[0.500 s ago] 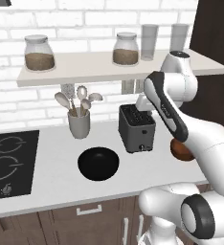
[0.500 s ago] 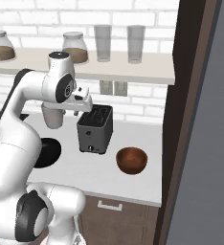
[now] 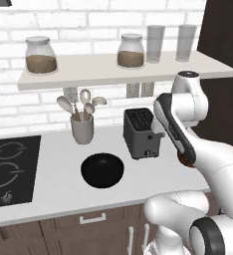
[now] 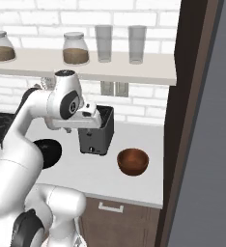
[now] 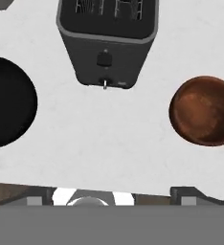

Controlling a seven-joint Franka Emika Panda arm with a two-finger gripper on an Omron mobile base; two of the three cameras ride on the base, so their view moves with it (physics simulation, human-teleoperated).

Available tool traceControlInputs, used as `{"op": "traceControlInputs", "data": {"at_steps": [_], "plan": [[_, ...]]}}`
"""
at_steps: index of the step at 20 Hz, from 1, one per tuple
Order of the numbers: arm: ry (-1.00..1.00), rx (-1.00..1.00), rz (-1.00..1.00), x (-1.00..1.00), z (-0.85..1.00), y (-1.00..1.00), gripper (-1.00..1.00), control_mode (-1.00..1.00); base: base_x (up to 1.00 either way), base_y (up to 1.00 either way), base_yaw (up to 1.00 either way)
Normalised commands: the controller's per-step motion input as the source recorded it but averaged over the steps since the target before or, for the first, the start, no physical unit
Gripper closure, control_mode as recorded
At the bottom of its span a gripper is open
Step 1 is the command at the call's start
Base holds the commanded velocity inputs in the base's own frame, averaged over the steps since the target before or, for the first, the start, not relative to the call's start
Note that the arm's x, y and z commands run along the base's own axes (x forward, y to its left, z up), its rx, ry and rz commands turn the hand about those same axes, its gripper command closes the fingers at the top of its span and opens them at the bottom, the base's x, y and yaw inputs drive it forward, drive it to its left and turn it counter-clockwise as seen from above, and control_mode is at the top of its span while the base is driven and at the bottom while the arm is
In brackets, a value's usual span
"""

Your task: Pick up the bowls on the counter and stack them on top of one another in the open cabinet. Place the smaller bowl on top of the larger bowl.

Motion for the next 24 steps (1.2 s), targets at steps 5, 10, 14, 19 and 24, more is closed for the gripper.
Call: {"op": "traceControlInputs", "data": {"at_steps": [5,10,14,19,24], "plan": [[0.03,-0.27,0.00,0.07,-1.00,-0.61,-1.00,-1.00,0.00,0.00,0.00],[0.11,-0.19,0.02,0.66,-0.73,-0.36,-1.00,-1.00,0.00,0.00,0.00],[0.18,-0.16,0.15,0.56,-0.32,-0.39,-1.00,-1.00,0.00,0.00,0.00],[0.11,-0.02,0.09,0.37,-0.34,-0.55,-1.00,-1.00,0.00,0.00,0.00],[0.03,0.01,0.04,0.38,-0.42,-0.43,-1.00,-1.00,0.00,0.00,0.00]]}}
